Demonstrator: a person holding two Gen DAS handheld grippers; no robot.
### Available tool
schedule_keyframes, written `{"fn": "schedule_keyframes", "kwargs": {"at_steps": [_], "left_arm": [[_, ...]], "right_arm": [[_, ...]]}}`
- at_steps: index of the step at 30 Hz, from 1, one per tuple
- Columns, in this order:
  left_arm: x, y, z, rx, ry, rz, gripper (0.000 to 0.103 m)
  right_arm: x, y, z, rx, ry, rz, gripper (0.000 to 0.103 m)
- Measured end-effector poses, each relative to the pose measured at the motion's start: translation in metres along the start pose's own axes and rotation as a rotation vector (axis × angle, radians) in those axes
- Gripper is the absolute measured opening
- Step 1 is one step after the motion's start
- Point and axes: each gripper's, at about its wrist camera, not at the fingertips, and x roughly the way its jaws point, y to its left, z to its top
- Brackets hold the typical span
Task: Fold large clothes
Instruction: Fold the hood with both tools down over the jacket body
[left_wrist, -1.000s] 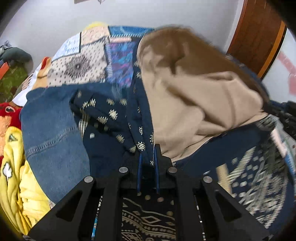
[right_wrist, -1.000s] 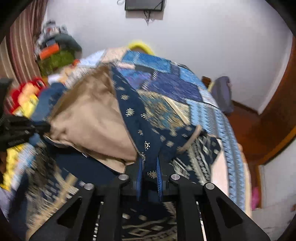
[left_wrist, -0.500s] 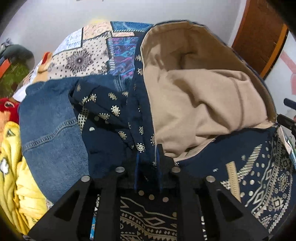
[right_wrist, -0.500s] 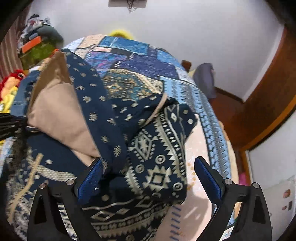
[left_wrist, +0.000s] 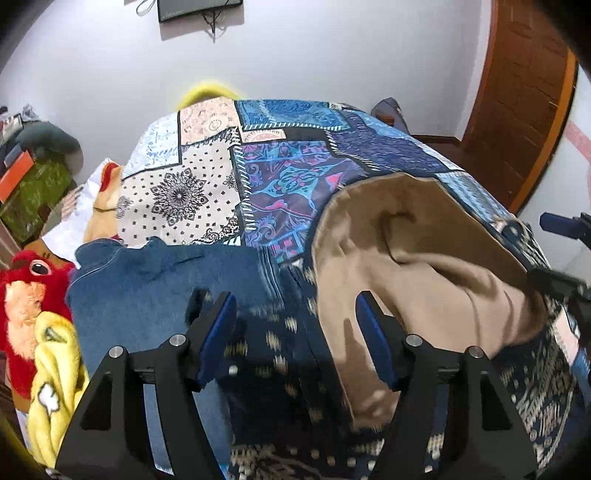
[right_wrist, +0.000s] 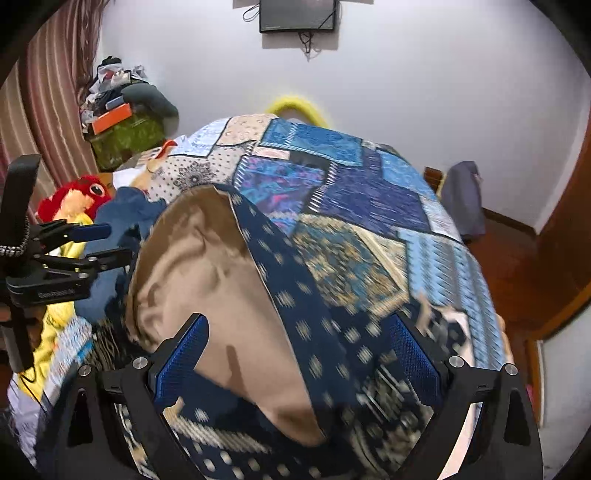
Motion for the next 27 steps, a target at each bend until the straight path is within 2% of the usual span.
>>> {"fn": "schedule_keyframes", "kwargs": {"at_steps": [8, 10, 11, 12, 13, 15, 16, 17, 20, 27], "left_arm": [[0.052, -0.002, 0.022, -0.010, 0.035, -0.044, 0.066], [0.058, -0.007, 0.027, 0.000, 0.026, -0.042, 0.063], [0.059, -0.010, 0.028, 0.006, 0.020, -0.044, 0.054], [0.059, -0.013, 0.030, 0.016, 0.014, -0.043, 0.051], [0.058, -0.017, 0.032, 0.026, 0.004, -0.040, 0.042], [0.053, -0.023, 0.034, 0.051, -0.021, -0.041, 0.026], [0.048, -0.026, 0.034, 0.067, -0.031, -0.041, 0.013], [0.043, -0.029, 0.033, 0.077, -0.040, -0.041, 0.006], [0.019, -0.034, 0.028, 0.085, -0.070, -0.109, 0.006], [-0.053, -0.049, -0.002, 0.100, -0.100, -0.259, 0.006]], "right_arm": [[0.053, 0.017, 0.033, -0.049, 0.021, -0.008, 0.095], [0.061, 0.017, 0.038, -0.052, 0.019, -0.016, 0.087], [0.066, 0.017, 0.040, -0.054, 0.027, -0.017, 0.077], [0.069, 0.017, 0.041, -0.055, 0.033, -0.010, 0.064], [0.073, 0.016, 0.042, -0.048, 0.039, -0.003, 0.057], [0.076, 0.014, 0.043, -0.033, 0.036, 0.006, 0.031], [0.075, 0.013, 0.043, -0.031, 0.033, 0.014, 0.026], [0.073, 0.012, 0.042, -0.026, 0.030, 0.021, 0.017], [0.057, 0.009, 0.037, -0.013, 0.000, 0.045, 0.009], [-0.009, 0.005, 0.014, 0.024, -0.038, 0.136, 0.008]]}}
